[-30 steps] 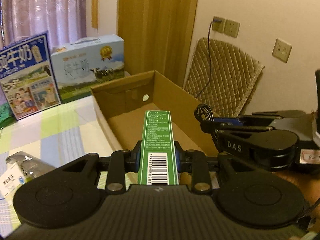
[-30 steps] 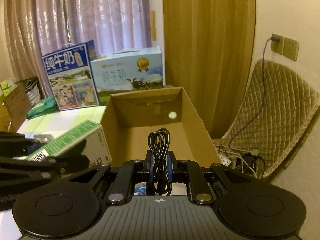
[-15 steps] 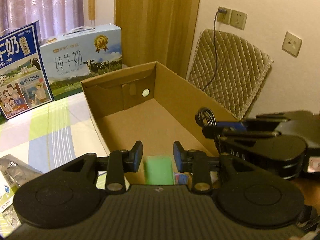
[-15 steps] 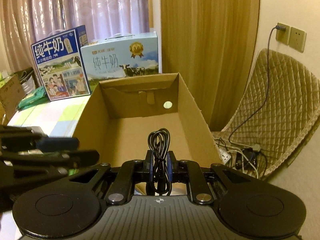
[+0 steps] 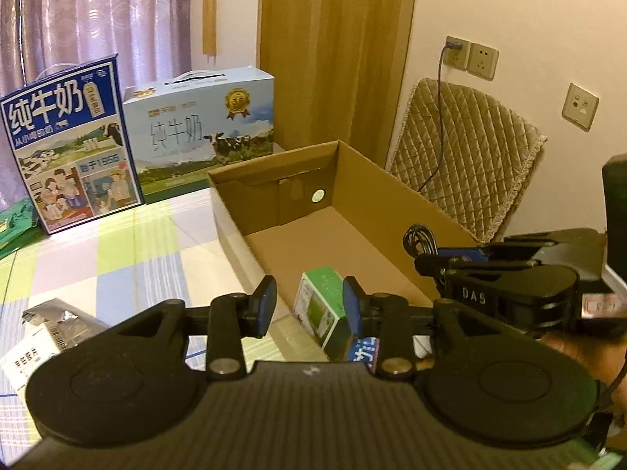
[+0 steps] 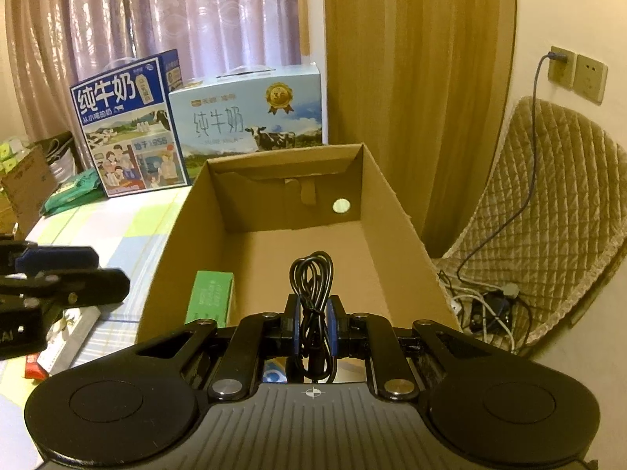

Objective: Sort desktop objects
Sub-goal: 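Carry the green box and black cable with both tools into the cardboard box, then open both tools to drop the items and pull back toward the pile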

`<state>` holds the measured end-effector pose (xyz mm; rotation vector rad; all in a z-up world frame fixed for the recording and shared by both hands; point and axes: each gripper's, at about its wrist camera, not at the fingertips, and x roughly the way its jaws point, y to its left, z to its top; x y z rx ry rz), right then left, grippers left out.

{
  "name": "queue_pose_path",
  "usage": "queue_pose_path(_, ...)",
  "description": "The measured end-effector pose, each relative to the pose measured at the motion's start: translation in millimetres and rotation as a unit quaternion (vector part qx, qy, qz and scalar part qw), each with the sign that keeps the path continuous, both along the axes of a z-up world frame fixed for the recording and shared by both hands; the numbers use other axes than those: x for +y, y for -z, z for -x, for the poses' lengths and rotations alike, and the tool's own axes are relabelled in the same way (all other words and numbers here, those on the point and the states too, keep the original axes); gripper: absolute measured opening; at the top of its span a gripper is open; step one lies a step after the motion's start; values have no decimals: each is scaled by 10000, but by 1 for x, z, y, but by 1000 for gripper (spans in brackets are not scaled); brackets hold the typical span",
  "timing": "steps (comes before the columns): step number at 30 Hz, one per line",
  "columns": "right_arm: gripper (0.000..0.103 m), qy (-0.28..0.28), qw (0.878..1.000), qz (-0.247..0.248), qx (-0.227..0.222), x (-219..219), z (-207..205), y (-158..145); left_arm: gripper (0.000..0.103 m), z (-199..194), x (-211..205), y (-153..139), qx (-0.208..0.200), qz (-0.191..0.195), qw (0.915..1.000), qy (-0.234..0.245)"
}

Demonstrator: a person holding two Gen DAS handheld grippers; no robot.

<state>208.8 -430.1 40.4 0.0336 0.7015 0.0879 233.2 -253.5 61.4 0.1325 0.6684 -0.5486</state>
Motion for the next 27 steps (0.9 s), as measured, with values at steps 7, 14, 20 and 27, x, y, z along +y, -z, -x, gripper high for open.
queue_pose_path(7,59,39,9999,-66,-131,2,-1,-5,38,4,15,3,67,38,9999,-117)
queue_pose_path(14,61,-24,9999,-39,-149,5,11,-11,43,16,34,2,110,77,9994,-311)
queue_pose_path(20,64,-110,9994,-90,-319,16,30,-31,53,32,54,-11,6,42,9991,-431)
queue_pose_path(27,80,-287,9979,-168,-552,42,54,-59,71,56,86,-32,-191,70,9981,-575)
